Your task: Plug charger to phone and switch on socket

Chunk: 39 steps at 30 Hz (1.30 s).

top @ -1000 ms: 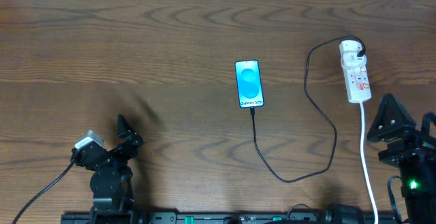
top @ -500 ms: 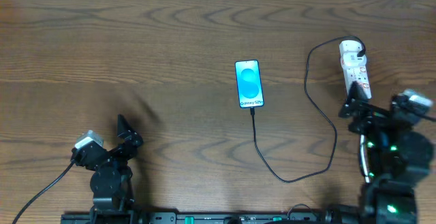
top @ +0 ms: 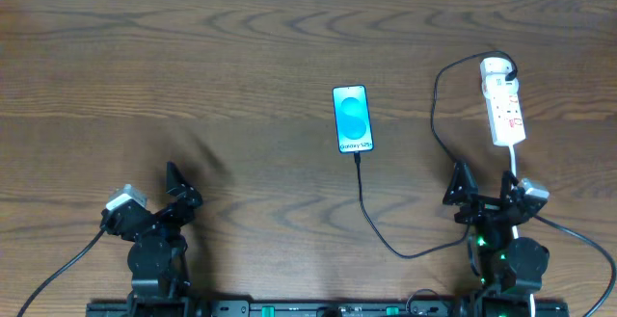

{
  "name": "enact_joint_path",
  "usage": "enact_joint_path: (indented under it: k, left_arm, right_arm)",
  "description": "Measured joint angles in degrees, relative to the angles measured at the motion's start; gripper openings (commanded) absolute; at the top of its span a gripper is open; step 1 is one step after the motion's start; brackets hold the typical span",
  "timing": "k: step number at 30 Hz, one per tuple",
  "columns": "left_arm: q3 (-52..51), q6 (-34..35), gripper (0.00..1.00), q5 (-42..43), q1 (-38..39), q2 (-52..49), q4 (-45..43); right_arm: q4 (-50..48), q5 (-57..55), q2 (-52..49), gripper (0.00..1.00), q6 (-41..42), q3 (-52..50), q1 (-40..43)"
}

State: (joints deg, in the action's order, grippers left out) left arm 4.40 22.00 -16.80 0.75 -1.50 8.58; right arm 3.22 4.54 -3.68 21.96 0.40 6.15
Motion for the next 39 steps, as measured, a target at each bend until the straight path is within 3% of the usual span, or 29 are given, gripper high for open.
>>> enact_joint_path:
  k: [10, 39]
  left_arm:
    - [0.0, 0.0, 0.98, 0.0, 0.0, -0.02, 0.02]
    - [0.0, 0.0, 0.98, 0.0, 0.0, -0.02, 0.02]
  right_arm:
    - [0.92, -2.95, 2.99, 0.99, -6.36, 0.07, -5.6]
    - [0.87, -3.06, 2.99, 0.99, -7.15, 0.07, -6.19]
